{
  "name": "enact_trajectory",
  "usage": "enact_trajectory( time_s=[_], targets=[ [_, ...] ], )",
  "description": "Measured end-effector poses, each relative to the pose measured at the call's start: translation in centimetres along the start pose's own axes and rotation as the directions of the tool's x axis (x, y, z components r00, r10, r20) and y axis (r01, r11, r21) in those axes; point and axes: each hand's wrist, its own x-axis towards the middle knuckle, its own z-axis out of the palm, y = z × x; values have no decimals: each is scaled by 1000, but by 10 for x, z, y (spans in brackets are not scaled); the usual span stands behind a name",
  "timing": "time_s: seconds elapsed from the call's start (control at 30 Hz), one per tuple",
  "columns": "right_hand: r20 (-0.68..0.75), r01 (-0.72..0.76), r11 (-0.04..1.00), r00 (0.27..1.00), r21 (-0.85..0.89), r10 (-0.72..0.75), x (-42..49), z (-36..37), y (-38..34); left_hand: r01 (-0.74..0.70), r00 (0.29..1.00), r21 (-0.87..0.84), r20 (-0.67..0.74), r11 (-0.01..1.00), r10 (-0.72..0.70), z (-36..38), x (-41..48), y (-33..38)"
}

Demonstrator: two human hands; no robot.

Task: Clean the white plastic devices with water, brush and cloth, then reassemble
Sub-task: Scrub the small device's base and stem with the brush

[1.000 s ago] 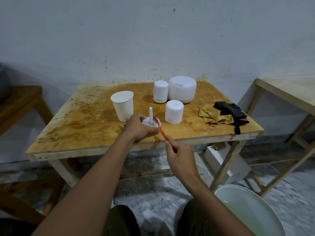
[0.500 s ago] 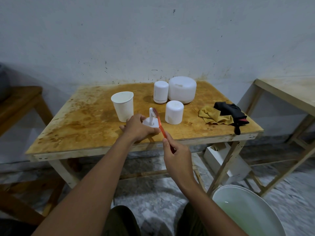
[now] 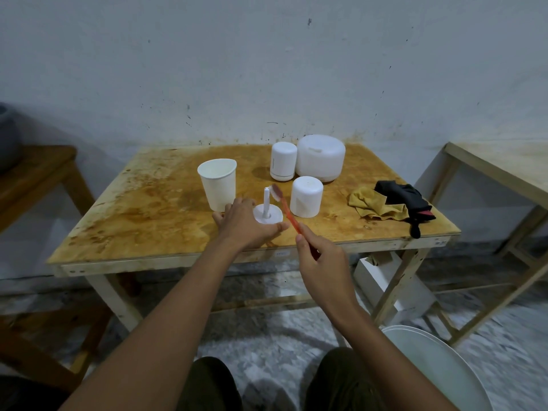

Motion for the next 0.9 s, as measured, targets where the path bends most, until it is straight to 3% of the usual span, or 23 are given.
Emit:
enact_trajectory(
  time_s=[0.13, 0.3, 0.57, 0.9],
  targets=[
    [48, 271, 913, 962, -306, -270, 5, -9, 1, -64, 995, -14, 77, 998, 65, -3, 2, -11],
    [229, 375, 774, 927, -510, -298, 19, -18, -3, 4, 1000, -134, -30, 991, -8, 2, -8, -5],
    [301, 428, 682, 904, -594, -305, 26, -26, -20, 90, 989, -168, -103, 982, -109, 6, -16, 7],
    [320, 426, 682, 903, -594, -285, 28, -29, -20, 119, 985, -216, -98, 969, -143, 8, -17, 7]
  ],
)
